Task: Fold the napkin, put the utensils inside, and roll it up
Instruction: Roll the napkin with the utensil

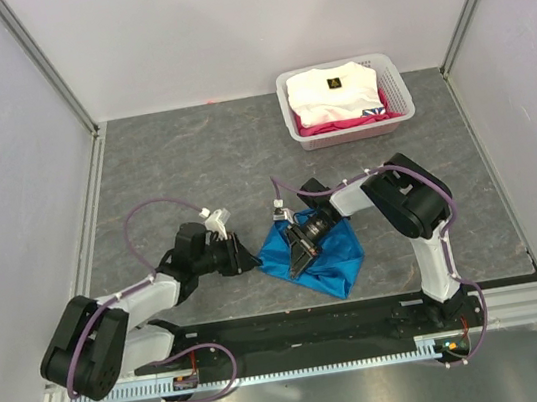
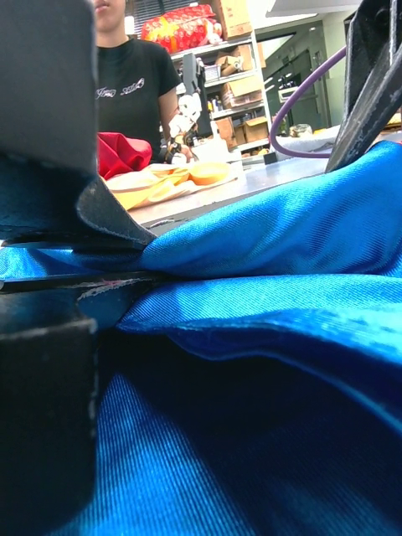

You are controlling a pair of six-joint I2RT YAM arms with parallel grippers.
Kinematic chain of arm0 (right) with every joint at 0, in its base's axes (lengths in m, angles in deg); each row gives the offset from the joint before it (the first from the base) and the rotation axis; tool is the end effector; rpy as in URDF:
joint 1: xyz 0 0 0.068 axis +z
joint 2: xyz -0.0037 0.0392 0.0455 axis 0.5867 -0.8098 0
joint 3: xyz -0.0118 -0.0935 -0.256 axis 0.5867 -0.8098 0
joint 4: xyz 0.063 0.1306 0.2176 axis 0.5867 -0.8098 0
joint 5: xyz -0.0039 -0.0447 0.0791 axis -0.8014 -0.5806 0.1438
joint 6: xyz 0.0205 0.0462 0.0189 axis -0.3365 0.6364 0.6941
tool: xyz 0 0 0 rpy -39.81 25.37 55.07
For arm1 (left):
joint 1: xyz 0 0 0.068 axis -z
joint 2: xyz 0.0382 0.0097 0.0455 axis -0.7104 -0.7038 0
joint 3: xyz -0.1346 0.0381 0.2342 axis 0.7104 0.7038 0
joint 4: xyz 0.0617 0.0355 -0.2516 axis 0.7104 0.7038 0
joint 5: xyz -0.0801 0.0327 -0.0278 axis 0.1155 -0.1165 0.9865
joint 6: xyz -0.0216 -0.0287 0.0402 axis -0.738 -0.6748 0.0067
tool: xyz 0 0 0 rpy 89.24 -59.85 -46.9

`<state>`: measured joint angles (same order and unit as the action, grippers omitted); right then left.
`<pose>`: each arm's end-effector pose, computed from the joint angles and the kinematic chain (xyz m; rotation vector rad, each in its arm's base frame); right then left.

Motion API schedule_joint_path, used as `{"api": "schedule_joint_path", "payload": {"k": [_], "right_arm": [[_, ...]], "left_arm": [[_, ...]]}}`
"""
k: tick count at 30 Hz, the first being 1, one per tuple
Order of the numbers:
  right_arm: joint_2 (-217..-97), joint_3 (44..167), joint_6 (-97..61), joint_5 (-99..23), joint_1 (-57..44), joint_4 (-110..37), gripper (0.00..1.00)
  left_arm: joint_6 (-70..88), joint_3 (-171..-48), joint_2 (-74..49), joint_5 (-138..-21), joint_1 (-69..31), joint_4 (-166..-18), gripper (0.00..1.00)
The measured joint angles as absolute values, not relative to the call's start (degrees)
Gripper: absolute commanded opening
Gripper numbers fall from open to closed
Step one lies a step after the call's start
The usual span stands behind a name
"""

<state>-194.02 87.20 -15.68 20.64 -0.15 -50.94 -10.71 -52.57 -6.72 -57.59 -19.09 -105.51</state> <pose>0.2545 0.2235 0.0752 0.7478 -2.3310 -1.5811 0.1736 -0.1051 0.1335 0.2000 2.3659 -1.1067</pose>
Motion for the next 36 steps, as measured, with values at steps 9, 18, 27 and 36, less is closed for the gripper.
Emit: {"api": "schedule_joint_path", "payload": {"k": [9, 18, 27, 36], "right_arm": [[-194.1, 87.2, -15.5, 20.7, -0.2, -50.9, 0.2], [-194.1, 87.2, -15.4, 20.7, -0.2, -50.9, 0.21], [-193.3, 87.4, -13.6, 20.5, -0.1, -51.2, 0.45], [-185.6, 87.1, -12.8, 10.9, -0.2, -52.1, 0.65]], "left_arm": [[-10.7, -53.3, -8.8, -57.5, -18.9, -107.4, 0.34], [-10.7, -53.3, -9.6, -57.5, -18.8, -110.4, 0.24], [-10.9, -54.6, -11.7, -58.3, -18.8, -109.0, 0.02], [-11.0, -58.4, -11.8, -60.5, -18.7, -102.6, 0.02]]}}
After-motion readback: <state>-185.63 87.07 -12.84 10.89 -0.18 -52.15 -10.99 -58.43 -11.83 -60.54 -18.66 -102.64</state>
